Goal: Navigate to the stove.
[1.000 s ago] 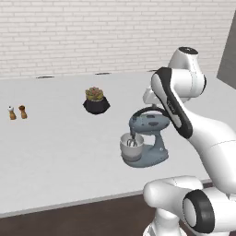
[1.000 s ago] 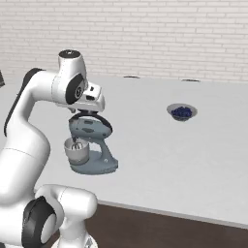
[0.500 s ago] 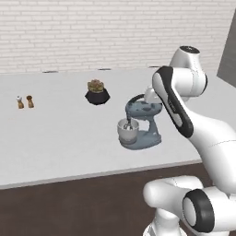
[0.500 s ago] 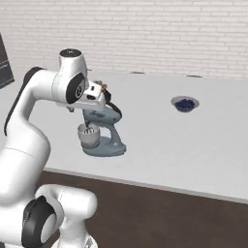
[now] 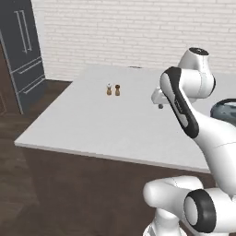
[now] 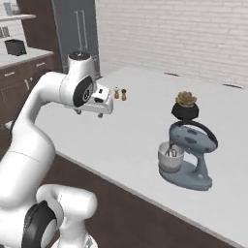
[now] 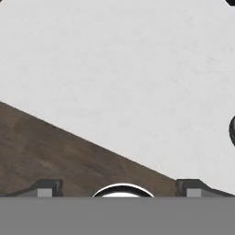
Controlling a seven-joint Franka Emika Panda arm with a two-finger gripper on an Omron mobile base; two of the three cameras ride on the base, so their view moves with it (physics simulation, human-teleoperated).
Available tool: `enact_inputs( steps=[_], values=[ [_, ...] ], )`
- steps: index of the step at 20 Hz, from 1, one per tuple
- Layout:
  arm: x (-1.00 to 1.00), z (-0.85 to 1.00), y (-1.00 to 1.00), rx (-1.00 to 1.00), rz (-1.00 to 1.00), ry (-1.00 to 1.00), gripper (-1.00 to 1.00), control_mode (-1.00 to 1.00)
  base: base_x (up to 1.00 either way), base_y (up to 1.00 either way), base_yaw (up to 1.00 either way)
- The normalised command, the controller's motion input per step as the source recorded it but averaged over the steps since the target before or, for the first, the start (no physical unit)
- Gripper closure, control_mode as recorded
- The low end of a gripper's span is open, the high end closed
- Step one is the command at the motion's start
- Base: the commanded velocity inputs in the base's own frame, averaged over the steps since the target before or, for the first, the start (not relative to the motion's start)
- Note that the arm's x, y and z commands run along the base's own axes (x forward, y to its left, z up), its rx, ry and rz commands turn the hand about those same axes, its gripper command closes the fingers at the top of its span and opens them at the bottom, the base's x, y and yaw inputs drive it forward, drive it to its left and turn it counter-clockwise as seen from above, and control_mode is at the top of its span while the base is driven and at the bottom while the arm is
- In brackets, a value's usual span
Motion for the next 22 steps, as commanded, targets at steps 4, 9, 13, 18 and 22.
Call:
enact_inputs(
  steps=[4,9,13,18,22],
  values=[
    [0.00,0.00,0.00,0.00,0.00,0.00,-1.00,1.00,-0.10,0.83,0.73],
    [0.00,0.00,0.00,0.00,0.00,0.00,-1.00,1.00,-0.13,0.79,0.78],
    [0.00,0.00,0.00,0.00,0.00,0.00,-1.00,1.00,-0.02,0.71,0.81],
    [0.00,0.00,0.00,0.00,0.00,0.00,-1.00,1.00,0.00,0.66,0.81],
    [0.00,0.00,0.00,0.00,0.00,0.00,-1.00,1.00,0.00,0.12,0.22]
  ],
)
